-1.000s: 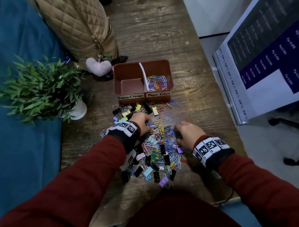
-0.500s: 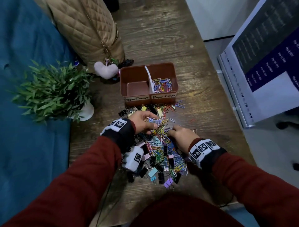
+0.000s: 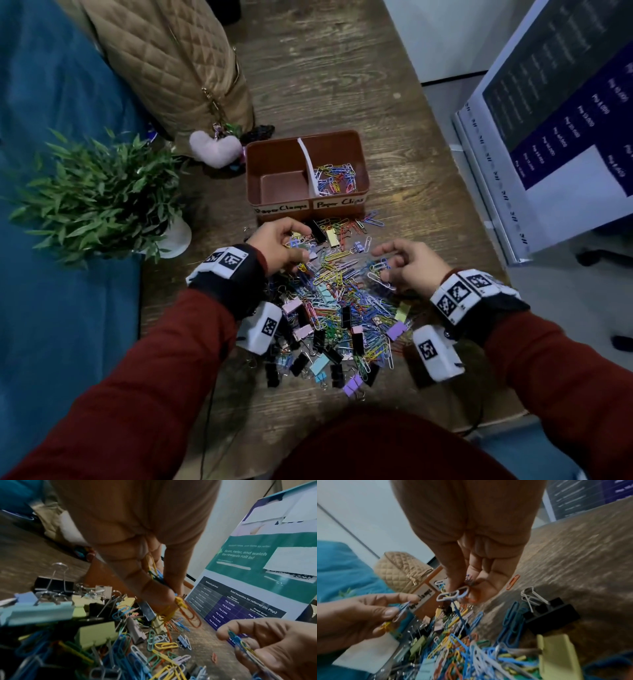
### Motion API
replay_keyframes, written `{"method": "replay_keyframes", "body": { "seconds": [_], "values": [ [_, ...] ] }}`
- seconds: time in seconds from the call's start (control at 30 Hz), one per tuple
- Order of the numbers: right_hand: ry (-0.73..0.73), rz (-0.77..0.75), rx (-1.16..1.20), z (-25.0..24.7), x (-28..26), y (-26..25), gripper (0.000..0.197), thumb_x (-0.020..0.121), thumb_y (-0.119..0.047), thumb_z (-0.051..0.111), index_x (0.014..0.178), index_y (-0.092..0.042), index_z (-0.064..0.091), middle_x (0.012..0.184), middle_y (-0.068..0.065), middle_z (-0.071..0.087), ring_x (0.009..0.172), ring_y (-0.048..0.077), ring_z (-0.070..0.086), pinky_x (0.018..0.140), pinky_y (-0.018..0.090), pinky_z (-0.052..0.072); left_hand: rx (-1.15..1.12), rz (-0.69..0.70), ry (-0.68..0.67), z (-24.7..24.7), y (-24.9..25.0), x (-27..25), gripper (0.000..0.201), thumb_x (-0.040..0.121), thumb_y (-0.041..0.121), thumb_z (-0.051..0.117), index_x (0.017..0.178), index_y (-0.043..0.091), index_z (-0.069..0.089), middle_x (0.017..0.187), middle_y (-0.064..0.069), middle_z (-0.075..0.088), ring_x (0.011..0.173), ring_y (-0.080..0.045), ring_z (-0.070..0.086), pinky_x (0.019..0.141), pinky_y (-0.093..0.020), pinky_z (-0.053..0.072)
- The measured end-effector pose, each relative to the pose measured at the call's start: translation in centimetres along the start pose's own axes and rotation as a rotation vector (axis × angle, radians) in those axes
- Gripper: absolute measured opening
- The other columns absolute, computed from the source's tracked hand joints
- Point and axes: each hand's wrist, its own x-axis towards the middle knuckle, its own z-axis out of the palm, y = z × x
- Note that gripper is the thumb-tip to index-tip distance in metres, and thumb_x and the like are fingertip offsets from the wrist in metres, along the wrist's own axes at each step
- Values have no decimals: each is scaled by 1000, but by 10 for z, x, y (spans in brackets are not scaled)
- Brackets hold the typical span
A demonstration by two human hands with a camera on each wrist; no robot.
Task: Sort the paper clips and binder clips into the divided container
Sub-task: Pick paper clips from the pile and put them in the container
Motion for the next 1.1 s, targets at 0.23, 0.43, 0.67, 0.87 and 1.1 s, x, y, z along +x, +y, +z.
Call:
{"method": "replay_keyframes", "body": {
  "seconds": [0.23,0.43,0.67,0.87,1.1],
  "values": [
    [-84,-40,182,-13,6,-23,30,81,18,54,87,-11,63,61,4,40,53,15,46,47,24,53,-9,142,146,0,32,12,27,81,-4,67,101,13,61,82,-1,62,51,-13,59,49,-22,51],
    [-93,-142,297,-29,17,-67,27,83,17,51,86,-8,59,57,-1,65,47,11,59,44,23,51,82,196,373,2,70,61,15,76,21,75,78,31,63,88,-7,70,70,-23,68,71,-39,59],
    [174,-199,157,-21,54,-130,22,85,7,57,88,-14,62,80,3,61,64,19,61,62,39,56,120,100,397,0,75,88,21,89,27,55,105,19,67,102,-9,70,88,-22,69,82,-39,57],
    [284,-145,-4,11,91,-129,26,76,1,68,81,-22,60,82,8,65,73,30,68,69,47,58,658,147,292,-4,76,63,31,92,16,47,116,23,66,125,-7,61,113,-25,56,94,-26,43],
    [312,-358,12,1,63,-100,31,84,5,57,107,-15,63,100,10,67,86,19,63,74,35,55,1310,263,160,14,65,55,35,90,40,40,113,21,58,111,-5,63,117,-26,43,93,-42,31]
  ]
}}
